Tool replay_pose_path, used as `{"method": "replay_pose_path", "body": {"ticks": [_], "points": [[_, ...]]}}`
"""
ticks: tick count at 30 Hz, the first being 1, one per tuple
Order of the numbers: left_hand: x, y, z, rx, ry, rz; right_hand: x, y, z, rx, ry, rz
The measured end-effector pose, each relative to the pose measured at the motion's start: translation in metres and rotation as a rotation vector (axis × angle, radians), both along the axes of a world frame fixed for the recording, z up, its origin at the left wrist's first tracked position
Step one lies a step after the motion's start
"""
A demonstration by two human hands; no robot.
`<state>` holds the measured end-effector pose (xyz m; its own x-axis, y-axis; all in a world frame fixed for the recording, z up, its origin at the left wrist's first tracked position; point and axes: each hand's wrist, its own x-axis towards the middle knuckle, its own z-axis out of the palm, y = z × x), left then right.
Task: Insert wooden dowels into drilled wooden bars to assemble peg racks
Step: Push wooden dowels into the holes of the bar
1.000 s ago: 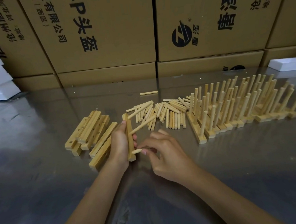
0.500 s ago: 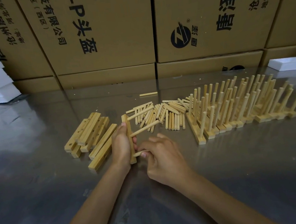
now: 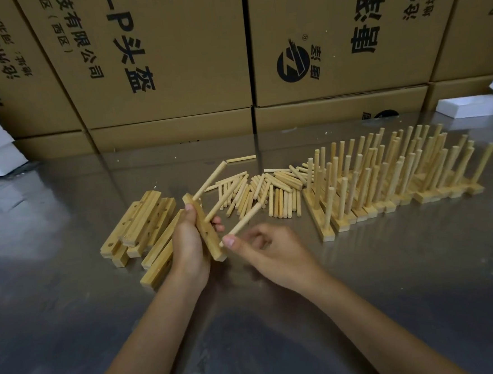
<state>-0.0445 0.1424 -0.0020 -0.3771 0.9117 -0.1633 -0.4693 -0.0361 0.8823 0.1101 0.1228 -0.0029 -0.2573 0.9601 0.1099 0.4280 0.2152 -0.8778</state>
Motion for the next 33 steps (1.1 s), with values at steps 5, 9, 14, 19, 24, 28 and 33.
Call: {"method": "replay_pose_path", "body": {"ticks": [5,9,14,19,24,28,33], "points": [[0.011,-0.001,0.002,0.099,0.072,-0.118,0.0,0.007,-0.002,-0.06,0.176,0.033],[0.003,0.001,0.002,0.144,0.125,-0.203,0.017,0.016,0.008,-0.051,0.029,-0.05],[-0.022,0.0,0.004,0.119,0.232,-0.403,0.053,0.017,0.016,-0.066,-0.12,-0.034],[-0.009,-0.013,0.005,0.015,0.578,-0.711,0.094,-0.003,0.002,0.007,-0.254,-0.163],[0.055,-0.024,-0.009,0.108,1.136,-0.517,0.14,-0.015,-0.002,0.032,-0.387,-0.36],[0.087,-0.028,-0.02,0.201,1.314,-0.41,0.154,-0.028,-0.005,0.071,-0.465,-0.608],[0.108,-0.024,-0.026,0.184,1.238,-0.289,0.154,-0.042,-0.015,0.105,-0.499,-0.669]]}}
